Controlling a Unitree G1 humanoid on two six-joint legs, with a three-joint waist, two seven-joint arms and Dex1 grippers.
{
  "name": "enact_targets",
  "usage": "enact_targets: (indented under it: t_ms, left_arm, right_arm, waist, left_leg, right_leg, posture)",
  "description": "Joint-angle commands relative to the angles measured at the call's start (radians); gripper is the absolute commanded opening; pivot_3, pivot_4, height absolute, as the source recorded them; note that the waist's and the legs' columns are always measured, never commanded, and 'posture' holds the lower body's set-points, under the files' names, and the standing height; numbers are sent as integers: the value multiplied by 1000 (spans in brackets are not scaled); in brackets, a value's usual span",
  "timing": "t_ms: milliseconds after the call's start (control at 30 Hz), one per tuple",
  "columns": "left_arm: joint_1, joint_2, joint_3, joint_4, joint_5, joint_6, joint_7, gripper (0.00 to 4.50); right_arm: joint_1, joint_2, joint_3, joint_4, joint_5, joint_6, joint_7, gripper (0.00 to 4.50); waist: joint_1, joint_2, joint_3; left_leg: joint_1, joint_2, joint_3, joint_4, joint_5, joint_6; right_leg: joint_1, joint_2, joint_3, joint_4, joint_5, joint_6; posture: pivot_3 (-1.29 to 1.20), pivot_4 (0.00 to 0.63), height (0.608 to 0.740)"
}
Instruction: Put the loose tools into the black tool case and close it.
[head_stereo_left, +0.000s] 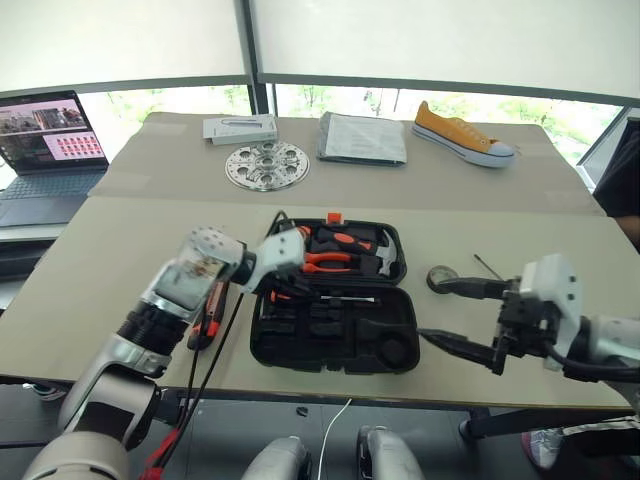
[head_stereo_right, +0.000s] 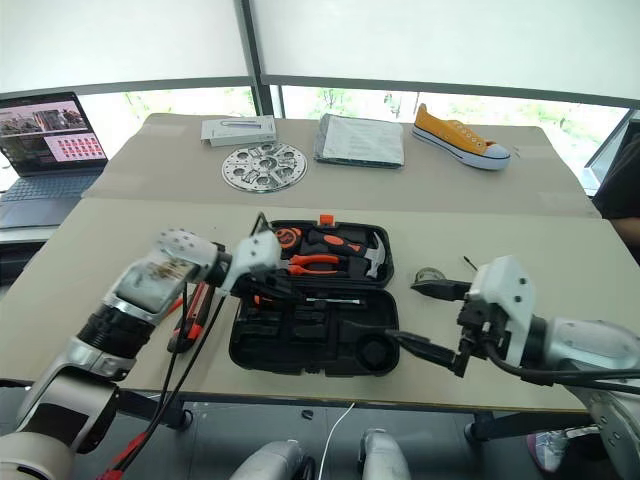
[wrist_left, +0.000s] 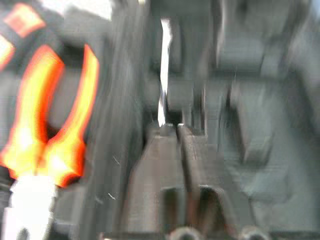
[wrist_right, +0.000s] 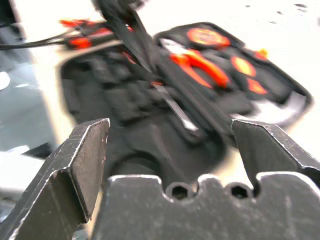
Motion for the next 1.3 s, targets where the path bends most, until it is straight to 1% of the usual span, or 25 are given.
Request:
enact_targets:
  t_ms: [33,67,100,133,167,200,233,267,333,467,600,700,867,933,967,1000,1067,1133,1200,1300]
  left_arm:
    - [-23,56,158,-85,-201,223,-9,2075]
    - [-23,67,187,-108,-254,265,-17,2557]
    - [-18,76,206,-131,-290,283,-24,2780]
    - [-13,85,218,-151,-314,290,-29,3168]
    - [-6,94,221,-170,-325,287,-33,3702]
    - [5,103,220,-191,-328,269,-39,3797]
    - [18,108,220,-214,-329,246,-41,4286]
    - [29,112,218,-232,-330,227,-40,4475]
    - [33,115,209,-247,-357,234,-48,4475]
    - [40,118,172,-269,-349,198,-52,4475]
    - [58,136,150,-293,-354,181,-57,4475]
    - [72,147,145,-301,-355,166,-62,4500]
    - [87,177,143,-305,-368,166,-74,4500]
    - [102,204,139,-304,-360,158,-90,4500]
    - [113,221,137,-301,-351,149,-99,4500]
    - [124,238,136,-299,-343,141,-107,4500]
    - [163,294,150,-296,-338,128,-138,4500]
    - [208,352,172,-301,-343,124,-167,4500]
    - [267,407,203,-318,-356,122,-185,4500]
    - [356,456,240,-341,-347,87,-191,4500]
  right_arm:
    - [86,-3,-164,128,-83,-23,4,4500]
    - [97,-8,-183,186,-113,-37,-1,4500]
    - [101,-14,-193,242,-142,-54,-4,4500]
    - [101,-21,-196,298,-172,-78,-2,4500]
    - [99,-26,-192,348,-201,-105,3,4500]
    - [90,-32,-182,397,-224,-125,9,4500]
    - [74,-38,-164,461,-250,-162,19,4500]
    - [51,-42,-142,516,-268,-182,24,4500]
    - [-11,-46,-73,619,-308,-223,33,4500]
    - [-102,-38,49,736,-374,-275,57,4500]
    - [-186,-13,109,833,-391,-275,50,4500]
    - [-212,-1,126,865,-390,-273,58,3787]
    - [-203,8,113,858,-378,-271,67,2140]
    - [-213,6,89,861,-369,-277,61,1317]
    - [-229,4,74,864,-358,-278,56,1126]
    - [-247,0,60,863,-342,-272,58,1029]
    - [-290,-19,56,825,-311,-267,93,1033]
    - [-321,-43,89,748,-296,-285,162,1033]
    - [-379,-56,161,621,-256,-249,231,1033]
    - [-479,-55,326,441,-240,-200,306,1033]
  waist:
    - [-1,0,0]
    - [-1,0,0]
    - [-2,0,0]
    - [-2,0,0]
    - [-2,0,0]
    - [-2,0,0]
    - [-3,1,0]
    - [-4,1,0]
    - [-9,0,0]
    - [-26,0,0]
    - [-32,1,0]
    - [-32,1,0]
    - [-26,1,0]
    - [-27,1,0]
    - [-28,1,0]
    - [-29,1,0]
    - [-36,2,0]
    - [-46,2,1]
    - [-56,3,1]
    - [-63,3,1]
  left_leg:
    - [0,0,0,0,0,0]
    - [1,-1,0,-1,0,0]
    - [1,-1,0,-1,0,0]
    - [1,-1,0,0,0,0]
    - [2,-1,1,0,0,0]
    - [3,-1,1,0,0,0]
    - [5,-1,2,-1,0,0]
    - [6,-1,2,-1,0,-1]
    - [9,0,4,-4,0,-3]
    - [10,2,10,-6,1,-2]
    - [11,2,13,-9,1,-2]
    - [11,2,14,-10,1,-2]
    - [11,2,14,-11,1,-2]
    - [11,2,14,-11,1,-2]
    - [11,2,14,-12,1,-2]
    - [11,2,14,-12,1,-2]
    - [12,2,15,-13,1,-2]
    - [12,3,16,-14,1,-2]
    - [12,4,16,-15,1,-2]
    - [12,7,16,-16,1,-2]
  right_leg:
    - [0,0,0,0,0,0]
    - [0,0,0,0,0,0]
    - [0,0,0,-1,0,0]
    - [1,1,0,-1,0,0]
    - [1,1,0,-2,0,0]
    - [2,1,0,-1,0,0]
    - [3,0,1,-1,0,0]
    - [4,0,3,-1,0,0]
    - [5,-1,10,-1,-1,0]
    - [3,0,16,0,0,0]
    - [2,0,21,0,0,-1]
    - [1,1,22,-1,0,-1]
    - [0,1,22,-1,0,-1]
    - [0,1,22,-1,0,-1]
    - [0,1,22,-1,0,-1]
    - [0,1,22,-1,0,-1]
    - [0,2,23,-1,0,-1]
    - [-1,2,25,-1,0,-1]
    - [-1,3,24,-1,0,-1]
    - [-3,6,25,-2,0,-2]
  posture:
    - [0,150,737]
    - [0,150,737]
    - [0,150,737]
    - [0,150,737]
    - [0,150,737]
    - [0,150,737]
    - [0,150,737]
    - [0,150,737]
    - [0,150,737]
    - [0,150,737]
    - [0,150,737]
    - [0,150,737]
    - [0,150,737]
    - [0,150,737]
    - [0,150,737]
    - [0,150,737]
    - [0,150,737]
    - [0,150,737]
    - [0,150,737]
    - [0,150,737]
